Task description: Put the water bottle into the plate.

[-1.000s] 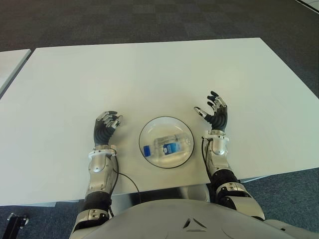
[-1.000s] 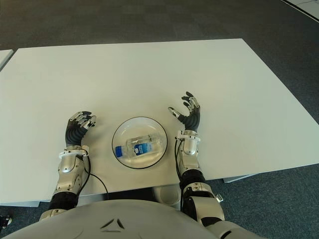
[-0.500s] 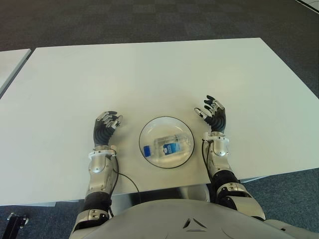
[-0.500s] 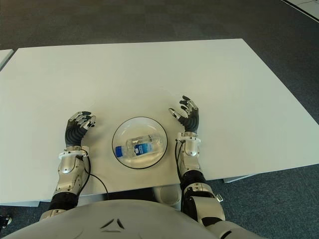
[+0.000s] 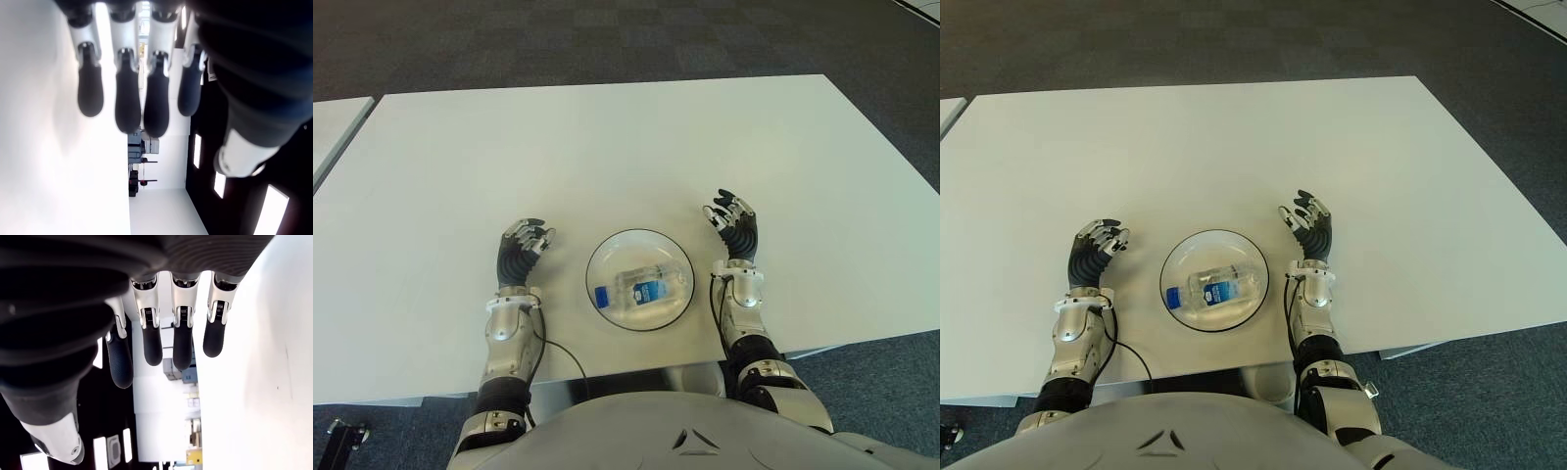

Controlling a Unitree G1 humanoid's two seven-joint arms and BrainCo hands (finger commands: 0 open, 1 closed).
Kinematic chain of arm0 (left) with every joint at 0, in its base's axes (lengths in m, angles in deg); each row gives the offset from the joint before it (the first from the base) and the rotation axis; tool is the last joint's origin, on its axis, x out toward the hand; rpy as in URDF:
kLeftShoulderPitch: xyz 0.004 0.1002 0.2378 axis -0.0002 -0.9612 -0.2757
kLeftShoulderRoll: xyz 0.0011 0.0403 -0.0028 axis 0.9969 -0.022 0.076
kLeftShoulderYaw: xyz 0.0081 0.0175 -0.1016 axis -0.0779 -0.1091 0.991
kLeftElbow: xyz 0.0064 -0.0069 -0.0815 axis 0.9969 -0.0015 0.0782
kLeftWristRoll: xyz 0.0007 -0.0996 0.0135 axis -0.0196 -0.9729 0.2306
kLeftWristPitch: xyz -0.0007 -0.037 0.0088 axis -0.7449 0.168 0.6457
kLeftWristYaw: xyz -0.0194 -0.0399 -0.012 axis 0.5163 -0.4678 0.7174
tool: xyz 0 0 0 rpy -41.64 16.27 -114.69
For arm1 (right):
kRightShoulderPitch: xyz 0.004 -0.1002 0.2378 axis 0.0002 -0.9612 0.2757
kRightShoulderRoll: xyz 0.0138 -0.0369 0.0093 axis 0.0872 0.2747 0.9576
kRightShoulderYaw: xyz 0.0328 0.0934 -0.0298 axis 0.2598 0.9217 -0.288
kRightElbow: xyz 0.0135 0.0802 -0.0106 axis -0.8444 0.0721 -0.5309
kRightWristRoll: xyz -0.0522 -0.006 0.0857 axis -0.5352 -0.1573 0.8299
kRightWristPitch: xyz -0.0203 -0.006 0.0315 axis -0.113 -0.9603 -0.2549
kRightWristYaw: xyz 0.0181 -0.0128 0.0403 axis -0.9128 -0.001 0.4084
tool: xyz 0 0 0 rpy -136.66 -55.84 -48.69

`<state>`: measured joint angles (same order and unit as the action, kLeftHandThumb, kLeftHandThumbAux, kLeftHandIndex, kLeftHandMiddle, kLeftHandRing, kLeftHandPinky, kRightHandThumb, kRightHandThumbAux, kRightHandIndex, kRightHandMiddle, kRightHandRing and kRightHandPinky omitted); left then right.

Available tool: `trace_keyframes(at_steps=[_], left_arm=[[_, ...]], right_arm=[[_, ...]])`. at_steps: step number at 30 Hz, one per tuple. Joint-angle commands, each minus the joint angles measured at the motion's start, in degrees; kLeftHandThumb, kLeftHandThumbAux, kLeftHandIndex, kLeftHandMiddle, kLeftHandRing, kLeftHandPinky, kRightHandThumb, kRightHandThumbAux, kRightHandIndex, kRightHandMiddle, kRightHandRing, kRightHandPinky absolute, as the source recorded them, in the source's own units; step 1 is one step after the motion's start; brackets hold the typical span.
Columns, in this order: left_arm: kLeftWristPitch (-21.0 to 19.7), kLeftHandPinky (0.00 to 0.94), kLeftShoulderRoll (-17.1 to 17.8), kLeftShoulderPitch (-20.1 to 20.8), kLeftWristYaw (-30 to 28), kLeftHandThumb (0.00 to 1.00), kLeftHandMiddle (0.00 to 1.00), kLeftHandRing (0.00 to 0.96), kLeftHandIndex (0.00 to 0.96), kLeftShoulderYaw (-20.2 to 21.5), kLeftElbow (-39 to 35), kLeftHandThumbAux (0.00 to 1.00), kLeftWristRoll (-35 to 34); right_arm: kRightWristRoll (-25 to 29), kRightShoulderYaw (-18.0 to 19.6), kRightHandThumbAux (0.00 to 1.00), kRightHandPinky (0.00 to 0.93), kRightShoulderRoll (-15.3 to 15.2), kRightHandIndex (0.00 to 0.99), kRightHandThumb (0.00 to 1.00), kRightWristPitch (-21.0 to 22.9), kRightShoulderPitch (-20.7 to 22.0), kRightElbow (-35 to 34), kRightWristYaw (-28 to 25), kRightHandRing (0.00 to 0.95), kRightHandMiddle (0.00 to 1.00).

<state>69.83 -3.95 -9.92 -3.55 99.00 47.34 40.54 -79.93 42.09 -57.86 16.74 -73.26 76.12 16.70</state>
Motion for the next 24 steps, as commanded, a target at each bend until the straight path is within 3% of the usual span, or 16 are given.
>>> trace_keyframes(at_steps=[1, 14, 24], left_arm=[[-1.2, 0.56, 0.4, -0.7, -0.6, 0.705, 0.589, 0.581, 0.433, -0.1, 1.6, 0.714, 0.1], [-0.8, 0.553, 0.5, -0.9, -1.4, 0.704, 0.582, 0.574, 0.433, 0.0, 1.5, 0.714, -0.7], [-1.0, 0.554, 0.4, -0.9, -1.6, 0.705, 0.577, 0.57, 0.433, 0.1, 1.4, 0.713, -1.0]], right_arm=[[0.2, 0.1, 0.736, 0.482, 0.6, 0.424, 0.708, 1.6, -1.0, 1.0, 0.3, 0.469, 0.482], [-0.5, -0.6, 0.734, 0.482, -0.1, 0.428, 0.71, 3.7, -1.5, 0.5, -0.4, 0.464, 0.481], [2.0, -1.0, 0.734, 0.47, -1.0, 0.428, 0.712, 11.8, -2.7, -3.8, -6.5, 0.453, 0.472]])
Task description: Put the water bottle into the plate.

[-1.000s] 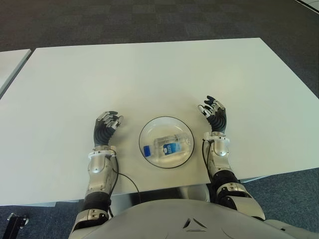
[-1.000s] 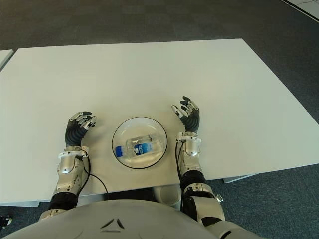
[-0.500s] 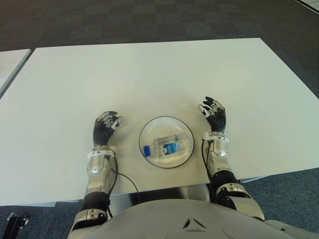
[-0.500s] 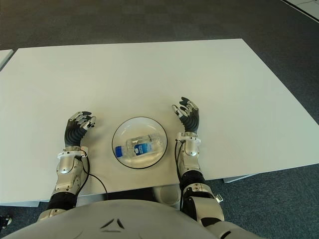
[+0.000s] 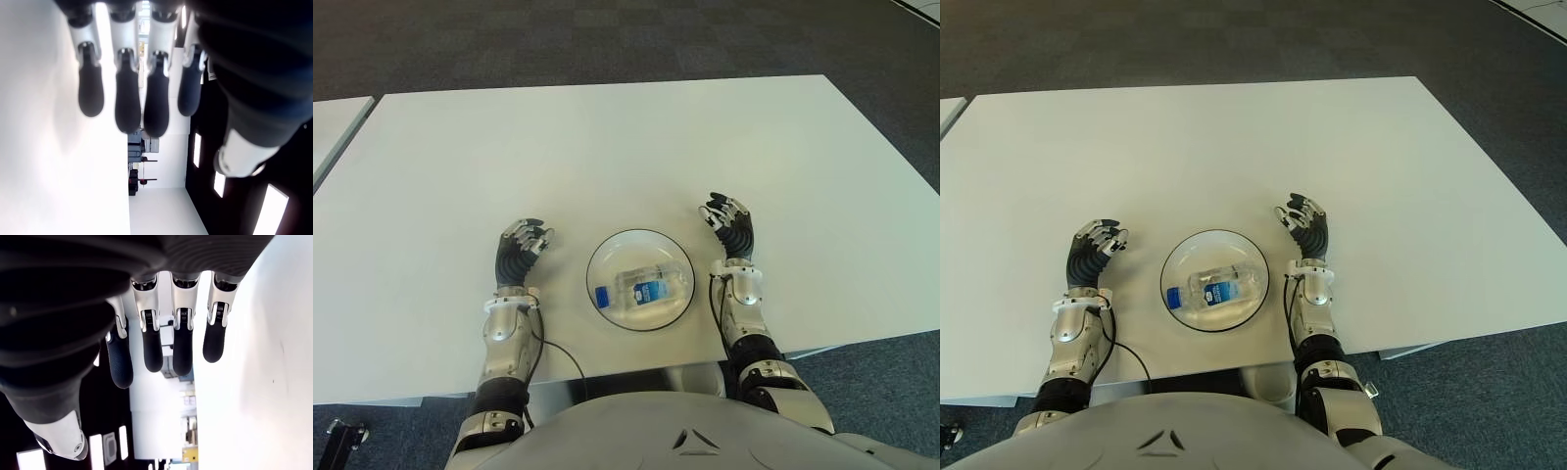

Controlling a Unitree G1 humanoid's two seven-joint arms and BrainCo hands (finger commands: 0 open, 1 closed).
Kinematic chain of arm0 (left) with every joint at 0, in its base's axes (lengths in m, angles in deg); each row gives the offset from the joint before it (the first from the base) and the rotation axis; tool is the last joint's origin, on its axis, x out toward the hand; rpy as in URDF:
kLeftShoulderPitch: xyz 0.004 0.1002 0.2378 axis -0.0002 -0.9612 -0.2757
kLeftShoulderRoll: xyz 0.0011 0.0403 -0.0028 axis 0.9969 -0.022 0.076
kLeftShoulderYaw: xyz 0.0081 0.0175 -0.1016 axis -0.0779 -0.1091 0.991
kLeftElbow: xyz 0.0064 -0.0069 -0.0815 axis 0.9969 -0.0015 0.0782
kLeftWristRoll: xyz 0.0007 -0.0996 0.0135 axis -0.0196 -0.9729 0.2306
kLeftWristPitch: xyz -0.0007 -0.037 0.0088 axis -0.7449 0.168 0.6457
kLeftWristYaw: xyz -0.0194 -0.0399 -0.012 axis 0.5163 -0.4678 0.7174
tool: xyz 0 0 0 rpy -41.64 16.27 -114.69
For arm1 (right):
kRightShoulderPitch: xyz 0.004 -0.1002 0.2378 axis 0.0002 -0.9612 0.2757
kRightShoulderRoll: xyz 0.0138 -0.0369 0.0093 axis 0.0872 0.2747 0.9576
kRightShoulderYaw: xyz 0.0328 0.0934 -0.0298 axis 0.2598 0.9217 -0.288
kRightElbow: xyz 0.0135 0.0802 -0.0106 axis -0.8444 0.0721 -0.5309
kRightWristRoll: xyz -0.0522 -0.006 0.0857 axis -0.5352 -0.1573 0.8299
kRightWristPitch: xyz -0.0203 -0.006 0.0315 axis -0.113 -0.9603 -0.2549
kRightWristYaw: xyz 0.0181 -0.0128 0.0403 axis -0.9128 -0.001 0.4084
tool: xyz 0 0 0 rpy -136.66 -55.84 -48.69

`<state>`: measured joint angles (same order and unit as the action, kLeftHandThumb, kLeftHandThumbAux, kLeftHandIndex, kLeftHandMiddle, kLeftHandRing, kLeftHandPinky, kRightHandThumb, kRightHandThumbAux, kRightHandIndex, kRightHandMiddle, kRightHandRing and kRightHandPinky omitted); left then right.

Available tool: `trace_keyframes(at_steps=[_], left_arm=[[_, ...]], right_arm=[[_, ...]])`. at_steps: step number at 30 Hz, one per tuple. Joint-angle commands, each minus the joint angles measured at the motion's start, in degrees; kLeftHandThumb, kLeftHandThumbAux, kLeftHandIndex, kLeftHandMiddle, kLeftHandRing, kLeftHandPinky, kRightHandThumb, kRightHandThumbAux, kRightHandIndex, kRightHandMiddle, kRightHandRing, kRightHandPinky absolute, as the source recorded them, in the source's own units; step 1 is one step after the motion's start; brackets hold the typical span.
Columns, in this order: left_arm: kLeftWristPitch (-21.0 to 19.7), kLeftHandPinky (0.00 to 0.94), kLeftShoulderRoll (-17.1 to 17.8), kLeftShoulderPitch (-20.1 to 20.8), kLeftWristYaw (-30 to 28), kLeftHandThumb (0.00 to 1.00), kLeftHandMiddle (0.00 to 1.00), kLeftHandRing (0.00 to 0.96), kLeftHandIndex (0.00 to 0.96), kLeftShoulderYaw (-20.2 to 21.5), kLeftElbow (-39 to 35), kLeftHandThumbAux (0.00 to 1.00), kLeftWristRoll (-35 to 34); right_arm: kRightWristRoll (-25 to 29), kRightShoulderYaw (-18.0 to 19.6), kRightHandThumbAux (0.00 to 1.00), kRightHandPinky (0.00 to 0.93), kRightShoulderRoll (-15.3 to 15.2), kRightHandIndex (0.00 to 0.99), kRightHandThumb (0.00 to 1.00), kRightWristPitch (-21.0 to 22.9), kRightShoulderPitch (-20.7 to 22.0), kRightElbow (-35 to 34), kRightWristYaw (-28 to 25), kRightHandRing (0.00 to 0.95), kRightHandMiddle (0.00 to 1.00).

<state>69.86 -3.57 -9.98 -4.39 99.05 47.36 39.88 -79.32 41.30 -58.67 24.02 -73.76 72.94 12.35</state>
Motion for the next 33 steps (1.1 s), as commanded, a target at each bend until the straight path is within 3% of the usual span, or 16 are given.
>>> trace_keyframes(at_steps=[1, 11, 22, 28, 33], left_arm=[[-1.0, 0.555, 0.0, -0.9, -0.6, 0.705, 0.577, 0.57, 0.433, 0.0, 1.4, 0.713, -0.2], [-0.4, 0.558, 0.2, -0.8, -1.0, 0.704, 0.58, 0.572, 0.433, -0.1, 1.7, 0.714, -0.2], [-0.6, 0.553, 0.2, -1.0, -0.8, 0.704, 0.575, 0.567, 0.433, -0.2, 1.5, 0.714, 0.1], [-4.1, 0.526, -0.4, -1.3, 1.2, 0.706, 0.568, 0.555, 0.434, 0.3, 0.0, 0.712, 0.1], [-4.7, 0.522, -0.9, -1.5, 1.8, 0.706, 0.565, 0.545, 0.434, 0.3, -0.6, 0.71, 0.2]], right_arm=[[1.6, -0.3, 0.734, 0.47, -0.3, 0.428, 0.712, 5.4, -2.4, -1.2, -2.7, 0.453, 0.471], [1.9, -0.9, 0.734, 0.46, -0.7, 0.427, 0.714, 10.6, -4.0, -6.3, -5.4, 0.449, 0.466], [2.0, -1.0, 0.734, 0.473, -0.9, 0.427, 0.714, 12.1, -4.6, -8.1, -6.8, 0.453, 0.466], [2.1, -1.1, 0.734, 0.468, -0.9, 0.427, 0.714, 12.5, -4.9, -8.9, -7.4, 0.45, 0.464], [1.9, -1.0, 0.734, 0.469, -0.9, 0.427, 0.715, 12.7, -5.2, -9.5, -7.5, 0.448, 0.462]])
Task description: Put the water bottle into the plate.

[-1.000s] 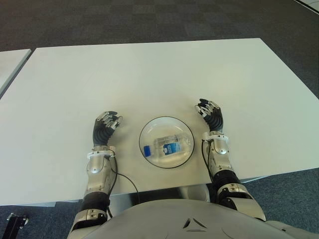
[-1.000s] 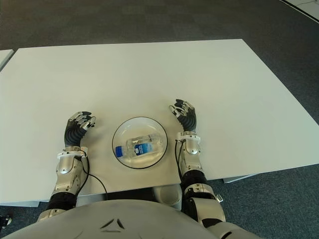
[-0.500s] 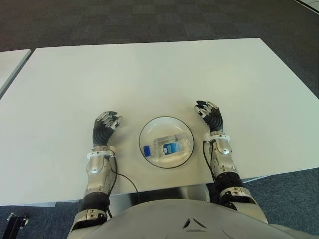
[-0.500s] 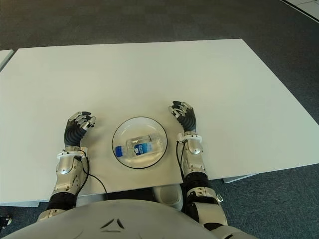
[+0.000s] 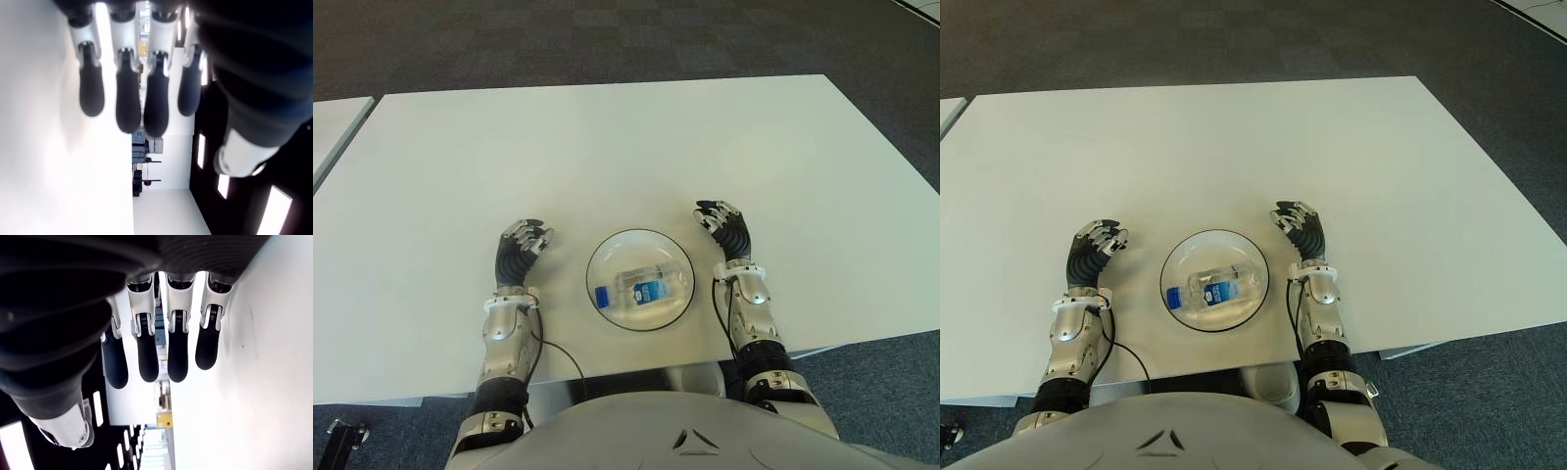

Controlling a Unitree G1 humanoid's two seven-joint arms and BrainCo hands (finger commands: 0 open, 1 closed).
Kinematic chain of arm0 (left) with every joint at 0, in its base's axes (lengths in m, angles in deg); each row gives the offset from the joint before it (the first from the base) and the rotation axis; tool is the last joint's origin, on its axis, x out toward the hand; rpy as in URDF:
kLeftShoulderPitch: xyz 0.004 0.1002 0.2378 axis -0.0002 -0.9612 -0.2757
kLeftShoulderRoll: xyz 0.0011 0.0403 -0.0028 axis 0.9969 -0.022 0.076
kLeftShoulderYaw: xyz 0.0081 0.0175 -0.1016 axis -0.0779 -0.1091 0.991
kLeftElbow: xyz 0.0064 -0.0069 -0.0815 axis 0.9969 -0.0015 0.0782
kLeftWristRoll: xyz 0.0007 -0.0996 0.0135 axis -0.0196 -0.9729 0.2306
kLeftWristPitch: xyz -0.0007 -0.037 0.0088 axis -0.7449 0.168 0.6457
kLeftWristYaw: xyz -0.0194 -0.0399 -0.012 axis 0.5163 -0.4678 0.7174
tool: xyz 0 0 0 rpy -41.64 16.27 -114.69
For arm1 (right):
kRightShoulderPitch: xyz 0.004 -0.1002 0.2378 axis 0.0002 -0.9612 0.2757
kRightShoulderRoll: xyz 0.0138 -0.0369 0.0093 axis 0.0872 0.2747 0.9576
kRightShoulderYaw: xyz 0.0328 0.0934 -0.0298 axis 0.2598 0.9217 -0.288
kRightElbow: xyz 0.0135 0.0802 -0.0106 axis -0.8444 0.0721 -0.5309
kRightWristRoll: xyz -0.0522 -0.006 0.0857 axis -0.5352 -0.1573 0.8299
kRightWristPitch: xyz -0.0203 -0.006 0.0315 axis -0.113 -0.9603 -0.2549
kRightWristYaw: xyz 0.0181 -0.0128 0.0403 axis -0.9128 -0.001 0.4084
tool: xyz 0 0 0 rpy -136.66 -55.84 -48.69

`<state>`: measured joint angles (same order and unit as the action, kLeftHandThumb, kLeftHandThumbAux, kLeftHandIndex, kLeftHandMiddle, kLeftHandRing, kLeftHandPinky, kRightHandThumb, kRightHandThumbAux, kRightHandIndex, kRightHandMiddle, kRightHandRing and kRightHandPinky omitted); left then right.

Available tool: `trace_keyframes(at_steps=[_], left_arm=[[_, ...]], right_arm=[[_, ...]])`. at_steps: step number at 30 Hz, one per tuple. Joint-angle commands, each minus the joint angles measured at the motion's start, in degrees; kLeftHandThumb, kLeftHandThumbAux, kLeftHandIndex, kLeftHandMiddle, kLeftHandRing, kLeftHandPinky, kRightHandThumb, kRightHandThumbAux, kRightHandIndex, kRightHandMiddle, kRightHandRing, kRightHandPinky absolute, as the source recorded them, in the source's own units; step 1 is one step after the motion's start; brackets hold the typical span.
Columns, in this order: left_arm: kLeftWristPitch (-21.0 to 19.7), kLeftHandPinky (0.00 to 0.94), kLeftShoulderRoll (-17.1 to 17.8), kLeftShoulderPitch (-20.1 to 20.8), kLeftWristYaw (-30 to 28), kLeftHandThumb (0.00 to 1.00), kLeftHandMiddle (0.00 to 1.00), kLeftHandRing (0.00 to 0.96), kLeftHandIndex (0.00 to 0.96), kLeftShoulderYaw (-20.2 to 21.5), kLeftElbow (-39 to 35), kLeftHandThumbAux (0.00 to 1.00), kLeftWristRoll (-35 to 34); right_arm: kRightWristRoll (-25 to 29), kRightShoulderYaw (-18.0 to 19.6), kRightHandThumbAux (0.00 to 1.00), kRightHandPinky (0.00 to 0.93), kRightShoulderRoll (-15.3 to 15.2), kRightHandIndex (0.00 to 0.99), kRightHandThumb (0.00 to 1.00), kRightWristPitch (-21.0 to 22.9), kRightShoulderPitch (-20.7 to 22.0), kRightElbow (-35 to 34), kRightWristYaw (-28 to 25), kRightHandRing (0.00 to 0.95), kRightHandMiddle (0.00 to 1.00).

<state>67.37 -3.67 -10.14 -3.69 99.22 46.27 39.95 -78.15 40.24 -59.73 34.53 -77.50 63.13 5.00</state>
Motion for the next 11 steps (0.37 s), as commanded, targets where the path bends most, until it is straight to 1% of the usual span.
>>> trace_keyframes(at_steps=[1, 2, 7, 11], left_arm=[[-2.3, 0.522, -0.8, -1.3, 1.2, 0.707, 0.565, 0.544, 0.434, 0.2, 0.4, 0.71, 0.2], [-2.3, 0.524, -0.9, -1.3, 1.3, 0.707, 0.565, 0.543, 0.434, 0.2, 0.4, 0.71, 0.2], [0.3, 0.536, -0.9, -1.2, 0.2, 0.707, 0.569, 0.547, 0.434, 0.0, 1.3, 0.71, 0.0], [1.3, 0.542, -0.7, -1.1, -0.3, 0.706, 0.571, 0.553, 0.434, -0.1, 1.7, 0.711, -0.1]], right_arm=[[0.7, 0.0, 0.734, 0.469, 0.1, 0.427, 0.715, 2.2, -1.5, 0.2, -0.1, 0.448, 0.462], [0.7, 0.0, 0.734, 0.47, 0.1, 0.427, 0.715, 2.3, -1.5, 0.1, -0.1, 0.448, 0.461], [0.4, -0.1, 0.734, 0.47, 0.0, 0.427, 0.715, 2.5, -1.7, -0.2, -0.1, 0.449, 0.461], [0.4, -0.2, 0.734, 0.471, 0.0, 0.427, 0.714, 2.7, -1.9, -0.6, 0.0, 0.45, 0.462]])
